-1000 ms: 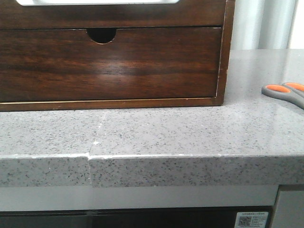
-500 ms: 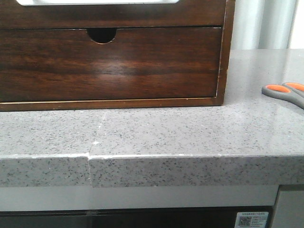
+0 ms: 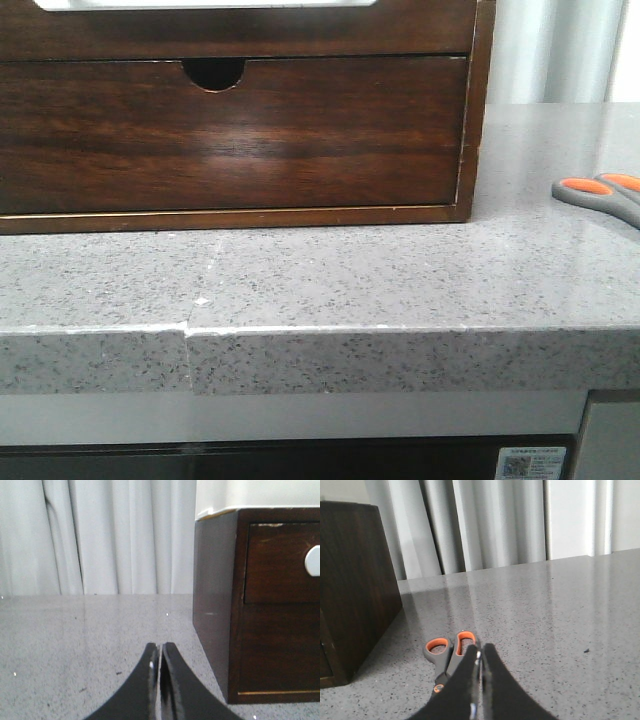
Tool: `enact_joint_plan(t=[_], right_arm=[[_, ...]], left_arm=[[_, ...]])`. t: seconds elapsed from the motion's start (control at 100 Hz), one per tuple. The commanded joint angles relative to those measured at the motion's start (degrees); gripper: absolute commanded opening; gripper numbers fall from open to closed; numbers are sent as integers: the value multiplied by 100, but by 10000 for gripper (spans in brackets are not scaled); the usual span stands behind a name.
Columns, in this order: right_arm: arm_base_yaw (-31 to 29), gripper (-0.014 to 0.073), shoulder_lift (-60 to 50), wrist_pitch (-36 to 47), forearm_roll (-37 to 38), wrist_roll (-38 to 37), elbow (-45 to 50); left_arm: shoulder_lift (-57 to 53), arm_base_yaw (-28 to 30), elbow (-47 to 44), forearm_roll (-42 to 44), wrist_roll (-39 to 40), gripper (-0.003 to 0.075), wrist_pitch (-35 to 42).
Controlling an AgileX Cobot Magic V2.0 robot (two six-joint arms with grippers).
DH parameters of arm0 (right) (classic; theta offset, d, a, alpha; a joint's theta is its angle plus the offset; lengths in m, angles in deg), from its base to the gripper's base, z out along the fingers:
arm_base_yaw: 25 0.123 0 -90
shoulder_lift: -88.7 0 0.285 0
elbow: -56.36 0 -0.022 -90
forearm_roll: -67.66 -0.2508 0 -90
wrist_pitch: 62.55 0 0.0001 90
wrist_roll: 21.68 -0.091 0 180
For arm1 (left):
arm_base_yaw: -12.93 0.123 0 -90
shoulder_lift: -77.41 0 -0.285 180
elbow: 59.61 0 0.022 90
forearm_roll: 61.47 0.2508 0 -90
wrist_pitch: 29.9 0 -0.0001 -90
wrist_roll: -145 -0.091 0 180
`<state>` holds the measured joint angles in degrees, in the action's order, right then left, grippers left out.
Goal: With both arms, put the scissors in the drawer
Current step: 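Move the left gripper to the white handle of the wooden drawer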
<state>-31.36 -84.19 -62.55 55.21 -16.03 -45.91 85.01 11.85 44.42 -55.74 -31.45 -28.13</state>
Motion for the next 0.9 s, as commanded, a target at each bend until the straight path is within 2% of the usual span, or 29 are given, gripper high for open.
enact_joint_plan(t=[0.0, 0.24, 0.44, 0.6, 0.89], right_arm=[[-19, -61, -9, 424, -186, 10, 33], [-19, -61, 584, -135, -145, 10, -656], [-19, -61, 1468, -1026, -145, 10, -1549], [-19, -61, 1928, -959, -145, 10, -1821], [-19, -61, 1941, -921, -145, 10, -1821]], left_arm=[[-85, -5, 408, 79, 34, -22, 364], [503, -5, 1151, 79, 34, -22, 151], [1260, -5, 1798, 59, 34, -22, -176], [1751, -5, 2022, 59, 34, -22, -69], [1854, -5, 2025, 70, 34, -20, 172]])
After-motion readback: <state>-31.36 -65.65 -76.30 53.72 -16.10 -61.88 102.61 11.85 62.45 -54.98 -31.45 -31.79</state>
